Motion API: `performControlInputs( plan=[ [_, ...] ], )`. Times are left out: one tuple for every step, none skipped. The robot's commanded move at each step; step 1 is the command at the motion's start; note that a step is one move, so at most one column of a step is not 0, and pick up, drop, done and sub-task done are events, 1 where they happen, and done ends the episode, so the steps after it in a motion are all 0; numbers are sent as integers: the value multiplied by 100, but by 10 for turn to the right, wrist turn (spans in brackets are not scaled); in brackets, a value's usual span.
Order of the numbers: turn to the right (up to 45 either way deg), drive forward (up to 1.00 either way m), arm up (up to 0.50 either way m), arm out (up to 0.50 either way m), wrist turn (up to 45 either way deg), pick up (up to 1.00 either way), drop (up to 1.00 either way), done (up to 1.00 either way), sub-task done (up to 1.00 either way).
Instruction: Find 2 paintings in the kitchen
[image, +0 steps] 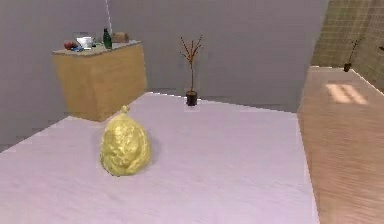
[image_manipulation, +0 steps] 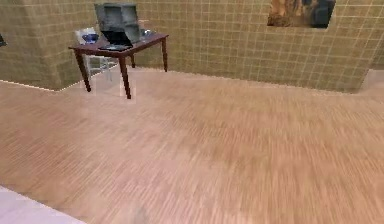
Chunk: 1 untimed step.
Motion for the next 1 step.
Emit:
performControlInputs(
  plan=[
    [0,5,0,0,0,0,0,0,0]
  ],
)
